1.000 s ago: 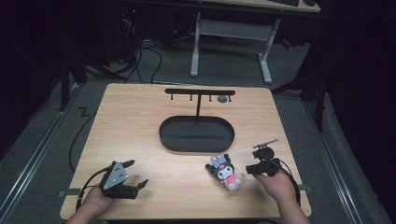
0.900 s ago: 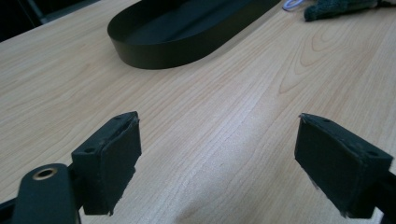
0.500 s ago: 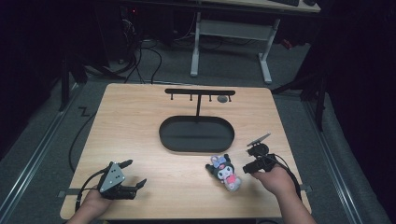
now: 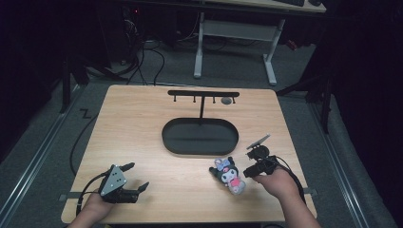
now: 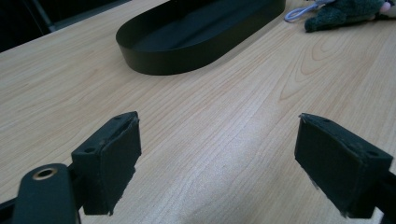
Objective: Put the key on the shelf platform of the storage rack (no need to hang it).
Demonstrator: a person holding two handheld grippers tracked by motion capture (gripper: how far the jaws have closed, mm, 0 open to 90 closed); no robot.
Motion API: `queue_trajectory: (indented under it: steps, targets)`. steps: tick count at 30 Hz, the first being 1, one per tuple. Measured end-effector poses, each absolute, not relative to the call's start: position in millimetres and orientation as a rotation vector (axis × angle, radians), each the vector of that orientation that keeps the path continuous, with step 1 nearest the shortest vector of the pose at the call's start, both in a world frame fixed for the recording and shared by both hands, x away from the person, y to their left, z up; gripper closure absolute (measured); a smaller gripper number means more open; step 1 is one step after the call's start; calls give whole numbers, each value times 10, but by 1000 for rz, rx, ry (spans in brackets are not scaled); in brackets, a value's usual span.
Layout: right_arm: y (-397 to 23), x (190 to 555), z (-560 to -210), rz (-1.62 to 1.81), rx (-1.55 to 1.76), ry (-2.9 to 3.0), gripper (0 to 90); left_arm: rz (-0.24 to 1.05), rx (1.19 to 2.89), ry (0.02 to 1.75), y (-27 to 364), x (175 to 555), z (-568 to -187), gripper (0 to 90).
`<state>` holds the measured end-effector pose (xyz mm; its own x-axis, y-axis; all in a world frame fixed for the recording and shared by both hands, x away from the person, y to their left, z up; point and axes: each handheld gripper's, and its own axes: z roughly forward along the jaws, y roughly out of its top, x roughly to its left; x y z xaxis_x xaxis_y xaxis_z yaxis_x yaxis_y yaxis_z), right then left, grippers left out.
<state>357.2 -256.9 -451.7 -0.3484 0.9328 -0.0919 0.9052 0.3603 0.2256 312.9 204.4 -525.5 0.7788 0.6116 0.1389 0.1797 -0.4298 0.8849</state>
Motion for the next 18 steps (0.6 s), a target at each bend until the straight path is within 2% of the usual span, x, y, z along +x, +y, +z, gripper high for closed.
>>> queue_trajectory:
  steps: [18]
  targets:
    - [-2429,3393,-4312,244,1589,2432,285,547,2003,592,2026,3143,-5258,155]
